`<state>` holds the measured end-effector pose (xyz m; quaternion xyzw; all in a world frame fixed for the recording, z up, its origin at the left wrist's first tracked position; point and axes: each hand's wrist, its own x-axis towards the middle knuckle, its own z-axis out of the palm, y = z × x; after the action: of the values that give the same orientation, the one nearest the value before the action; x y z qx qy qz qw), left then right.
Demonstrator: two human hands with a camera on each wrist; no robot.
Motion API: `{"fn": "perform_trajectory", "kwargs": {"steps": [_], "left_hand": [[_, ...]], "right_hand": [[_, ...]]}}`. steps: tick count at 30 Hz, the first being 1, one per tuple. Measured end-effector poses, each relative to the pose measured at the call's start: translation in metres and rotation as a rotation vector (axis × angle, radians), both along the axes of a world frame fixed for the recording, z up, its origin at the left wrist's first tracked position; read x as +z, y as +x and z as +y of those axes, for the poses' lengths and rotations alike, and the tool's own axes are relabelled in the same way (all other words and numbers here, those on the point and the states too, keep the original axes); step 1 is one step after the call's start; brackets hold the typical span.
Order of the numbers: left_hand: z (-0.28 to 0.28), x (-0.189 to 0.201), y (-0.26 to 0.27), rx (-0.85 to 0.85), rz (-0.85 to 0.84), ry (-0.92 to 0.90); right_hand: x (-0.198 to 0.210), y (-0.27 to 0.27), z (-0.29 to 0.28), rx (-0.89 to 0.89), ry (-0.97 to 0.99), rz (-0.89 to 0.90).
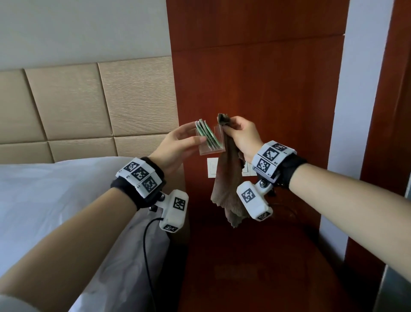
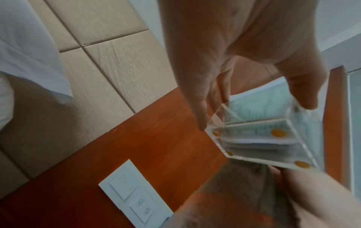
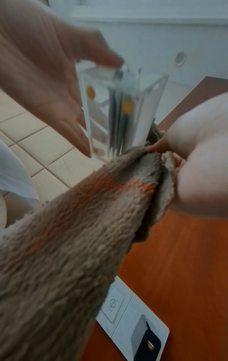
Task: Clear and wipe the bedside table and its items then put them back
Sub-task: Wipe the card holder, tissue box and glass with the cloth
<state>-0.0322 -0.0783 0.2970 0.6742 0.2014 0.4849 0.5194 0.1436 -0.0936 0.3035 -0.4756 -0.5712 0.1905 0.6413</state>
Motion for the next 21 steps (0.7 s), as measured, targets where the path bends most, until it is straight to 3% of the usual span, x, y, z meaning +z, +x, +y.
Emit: {"fn": "perform_trajectory", "kwargs": {"steps": [7,15,21], "left_hand": [[0.001,0.002,-0.001,0.012,-0.059,-0.012],[0.012,-0.005,0.013,0.245,-0.166,-0.063],[0.012,-0.006,0.027,0.146,-0.115,-0.015]], "right_hand": [[0.001,0.0,0.002,-0.035,-0.033,0.007],[-0.001,-0.007,-0.014,-0.003,0.045,0.014],[-0.002,-0.008,-0.014,-0.054,0.068,-0.013]]}}
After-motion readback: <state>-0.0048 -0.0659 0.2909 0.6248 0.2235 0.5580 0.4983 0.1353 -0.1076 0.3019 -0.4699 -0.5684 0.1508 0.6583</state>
